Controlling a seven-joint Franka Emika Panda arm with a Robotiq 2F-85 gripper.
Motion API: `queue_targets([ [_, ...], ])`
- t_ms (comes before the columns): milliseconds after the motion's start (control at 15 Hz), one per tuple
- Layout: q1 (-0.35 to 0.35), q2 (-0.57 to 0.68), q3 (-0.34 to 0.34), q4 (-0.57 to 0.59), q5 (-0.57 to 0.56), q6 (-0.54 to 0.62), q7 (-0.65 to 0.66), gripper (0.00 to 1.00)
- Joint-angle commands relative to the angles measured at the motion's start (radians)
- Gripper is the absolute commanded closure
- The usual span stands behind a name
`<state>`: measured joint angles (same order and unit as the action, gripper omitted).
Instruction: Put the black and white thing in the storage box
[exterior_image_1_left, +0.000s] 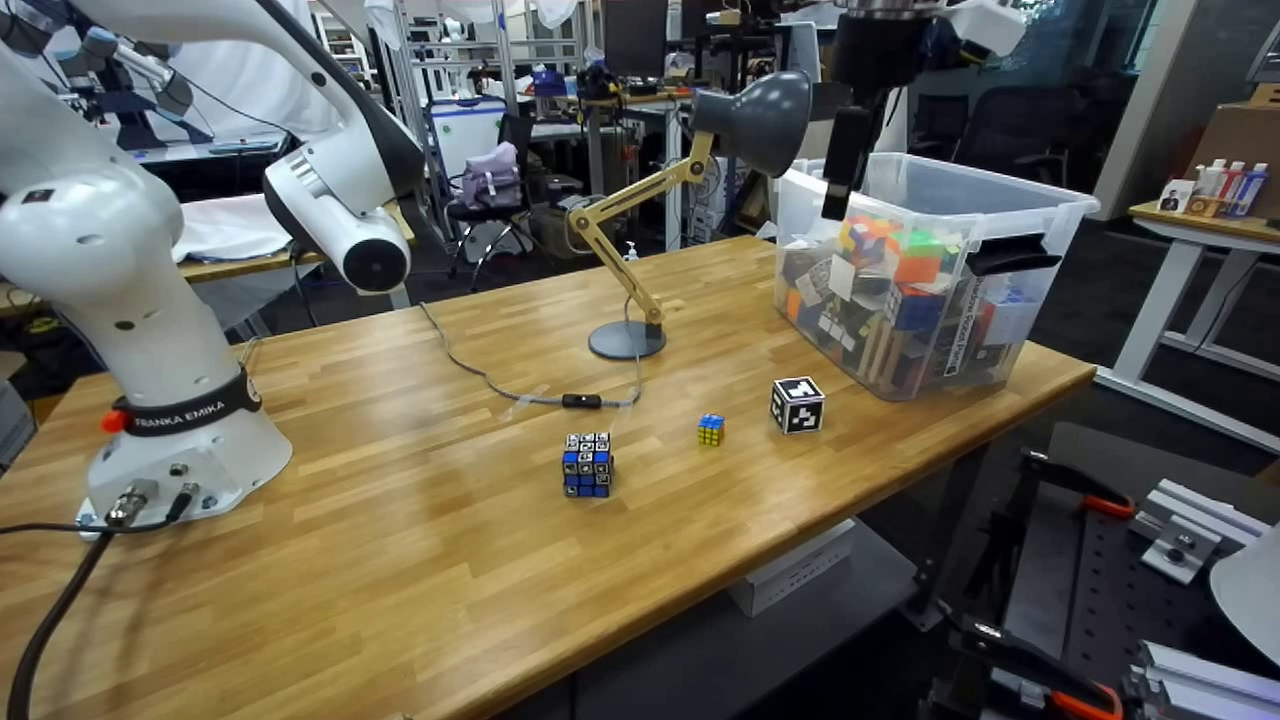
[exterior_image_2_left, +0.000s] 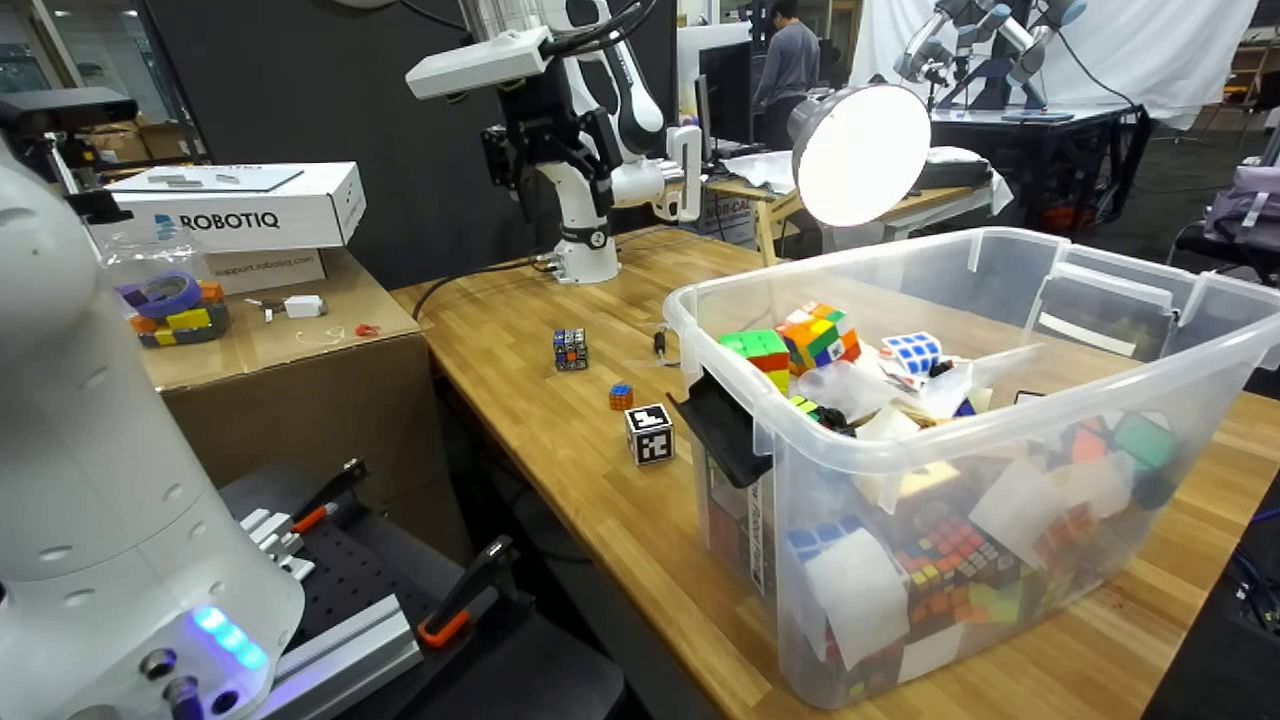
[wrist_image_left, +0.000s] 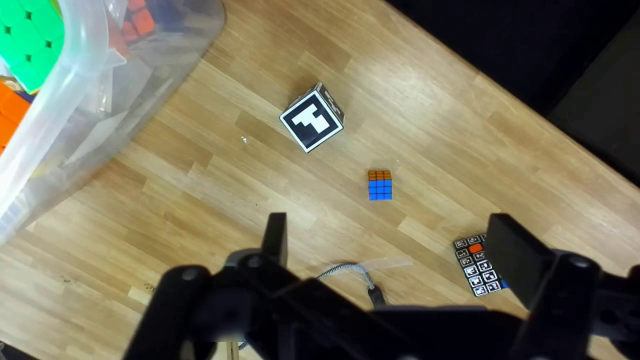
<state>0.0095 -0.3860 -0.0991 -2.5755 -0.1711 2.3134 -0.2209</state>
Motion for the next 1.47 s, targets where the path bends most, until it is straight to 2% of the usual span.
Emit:
queue_targets([
  [0, -0.012, 0.000, 0.013, 0.001, 0.007, -0.002, -0.005, 0.00],
  [133, -0.012, 0.000, 0.013, 0.001, 0.007, -0.002, -0.005, 0.00],
  [333, -0.031, 0.048, 0.016, 0.016, 0.015, 0.020, 0.073, 0.00],
  [800, -0.039, 0.331, -0.032, 0.161, 0.289, 0.004, 0.125, 0.00],
  [933, -0.058, 0.392, -0.030, 0.180, 0.312, 0.014, 0.157, 0.00],
  [1000, -0.059, 0.351, -0.020, 0.150, 0.279, 0.004, 0.130, 0.00],
  [1133, -0.068, 0.398, -0.021, 0.173, 0.290, 0.006, 0.145, 0.00],
  [1400, -0.067, 0.395, -0.020, 0.181, 0.293, 0.006, 0.153, 0.00],
])
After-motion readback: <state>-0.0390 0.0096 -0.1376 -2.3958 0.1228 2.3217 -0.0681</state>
